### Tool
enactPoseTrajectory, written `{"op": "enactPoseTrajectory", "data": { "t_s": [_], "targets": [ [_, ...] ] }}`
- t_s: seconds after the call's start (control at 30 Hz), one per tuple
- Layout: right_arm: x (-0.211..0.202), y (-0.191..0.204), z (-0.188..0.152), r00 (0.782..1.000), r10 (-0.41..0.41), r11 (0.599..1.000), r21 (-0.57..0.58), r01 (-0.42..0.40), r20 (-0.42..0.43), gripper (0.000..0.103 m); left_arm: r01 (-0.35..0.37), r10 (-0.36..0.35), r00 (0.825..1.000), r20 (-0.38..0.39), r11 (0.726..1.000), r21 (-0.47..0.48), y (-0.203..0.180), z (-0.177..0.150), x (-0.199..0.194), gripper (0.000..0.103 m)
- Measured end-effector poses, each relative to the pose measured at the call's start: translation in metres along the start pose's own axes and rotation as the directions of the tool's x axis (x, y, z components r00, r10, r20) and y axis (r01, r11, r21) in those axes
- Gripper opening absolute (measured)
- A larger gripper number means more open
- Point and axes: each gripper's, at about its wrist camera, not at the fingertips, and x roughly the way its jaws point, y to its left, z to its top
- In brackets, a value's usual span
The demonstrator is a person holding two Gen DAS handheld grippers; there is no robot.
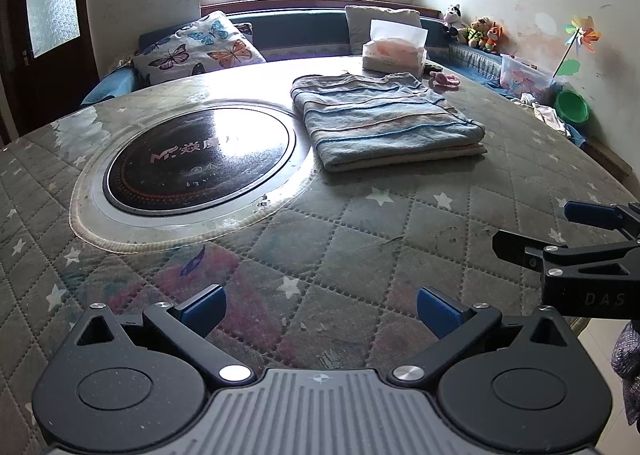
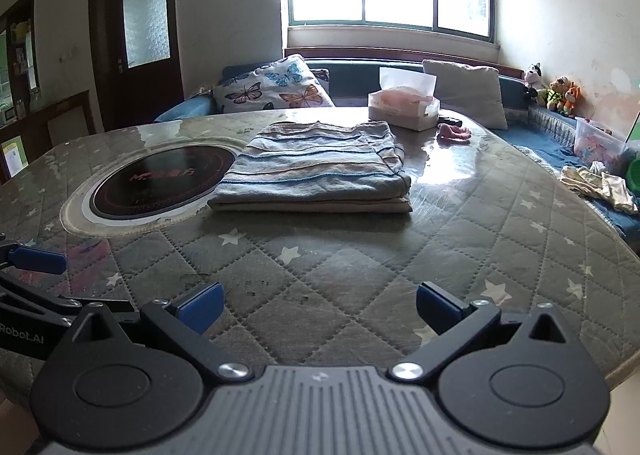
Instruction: Fold clothes
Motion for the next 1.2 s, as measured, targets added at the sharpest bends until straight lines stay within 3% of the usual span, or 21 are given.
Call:
{"op": "enactPoseTrajectory", "data": {
  "t_s": [1.2],
  "targets": [
    [-0.003, 0.002, -0.001, 1.0, -0.001, 1.0, 0.003, 0.001, 0.003, 0.103, 0.013, -0.013, 1.0, -0.003, 1.0, 0.02, -0.009, -0.0004, 0.0004, 0.103]
  ]
}}
